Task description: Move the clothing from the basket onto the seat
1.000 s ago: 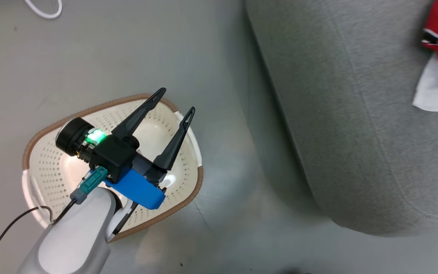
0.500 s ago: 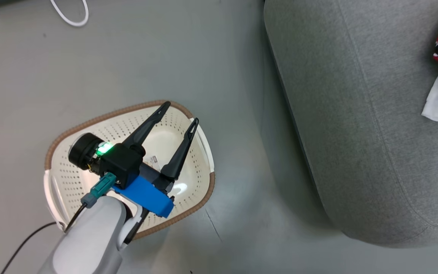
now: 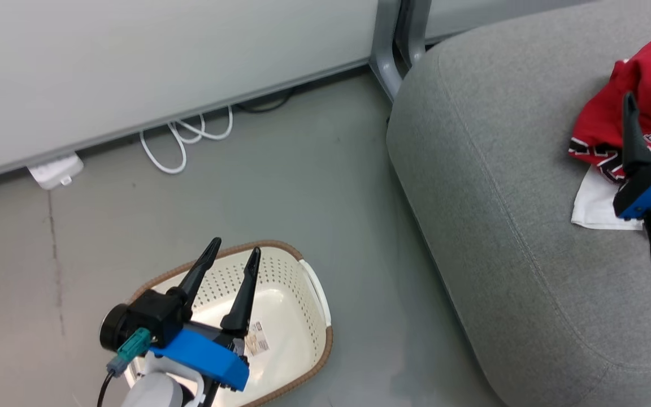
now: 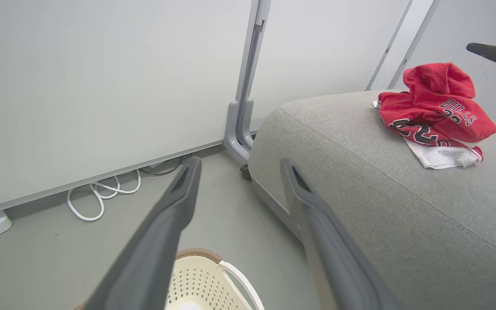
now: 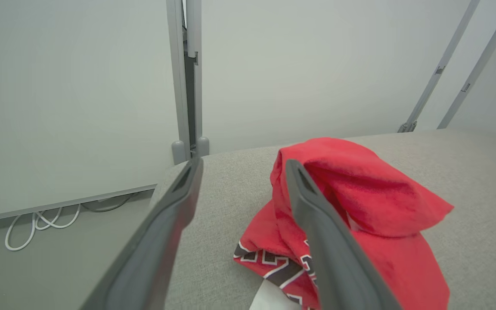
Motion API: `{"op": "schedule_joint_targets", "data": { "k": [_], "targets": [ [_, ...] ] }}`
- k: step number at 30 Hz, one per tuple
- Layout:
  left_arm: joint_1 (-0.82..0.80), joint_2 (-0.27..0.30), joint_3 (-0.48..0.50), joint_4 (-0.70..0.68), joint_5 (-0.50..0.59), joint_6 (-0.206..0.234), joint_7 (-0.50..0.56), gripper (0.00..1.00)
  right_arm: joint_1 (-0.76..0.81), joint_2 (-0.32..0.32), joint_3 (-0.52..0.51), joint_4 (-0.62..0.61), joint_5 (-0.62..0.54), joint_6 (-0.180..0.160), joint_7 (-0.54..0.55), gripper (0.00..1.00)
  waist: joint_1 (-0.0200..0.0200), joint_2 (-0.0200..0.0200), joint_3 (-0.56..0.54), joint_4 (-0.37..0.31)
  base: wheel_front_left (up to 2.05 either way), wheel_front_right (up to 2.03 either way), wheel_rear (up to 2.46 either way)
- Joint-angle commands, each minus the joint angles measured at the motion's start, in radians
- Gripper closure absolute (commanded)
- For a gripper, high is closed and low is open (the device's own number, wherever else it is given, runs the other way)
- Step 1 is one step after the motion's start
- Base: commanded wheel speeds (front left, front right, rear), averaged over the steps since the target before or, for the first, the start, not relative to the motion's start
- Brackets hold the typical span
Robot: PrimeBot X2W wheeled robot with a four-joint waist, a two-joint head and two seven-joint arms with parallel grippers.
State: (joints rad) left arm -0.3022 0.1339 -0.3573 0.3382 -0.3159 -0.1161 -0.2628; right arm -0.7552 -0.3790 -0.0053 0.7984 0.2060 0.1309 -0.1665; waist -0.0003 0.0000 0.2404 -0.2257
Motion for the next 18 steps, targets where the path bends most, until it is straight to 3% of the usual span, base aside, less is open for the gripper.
{"op": "schedule_joint_targets", "data": {
  "k": [1, 10, 18],
  "targets": [
    [0.020, -0.005, 0.010, 0.003, 0.000, 0.002, -0.003, 0.00, 0.036, -0.002, 0.006, -0.011, 0.008, 0.000, 0.001, 0.00, 0.0003, 0.0000, -0.093, 0.027, 0.00, 0.00, 0.00],
    [0.121, -0.034, 0.088, 0.030, 0.008, -0.008, -0.003, 0.00, 0.314, 0.032, 0.055, -0.241, 0.025, 0.000, 0.014, 0.00, 0.0003, 0.0000, -0.228, 0.115, 0.00, 0.00, 0.00],
    [0.146, -0.033, 0.162, 0.051, -0.007, -0.010, -0.003, 0.00, 0.531, 0.122, 0.036, -0.494, -0.042, 0.000, 0.075, 0.00, 0.0003, 0.0000, -0.250, 0.189, 0.00, 0.00, 0.00]
  ]
}}
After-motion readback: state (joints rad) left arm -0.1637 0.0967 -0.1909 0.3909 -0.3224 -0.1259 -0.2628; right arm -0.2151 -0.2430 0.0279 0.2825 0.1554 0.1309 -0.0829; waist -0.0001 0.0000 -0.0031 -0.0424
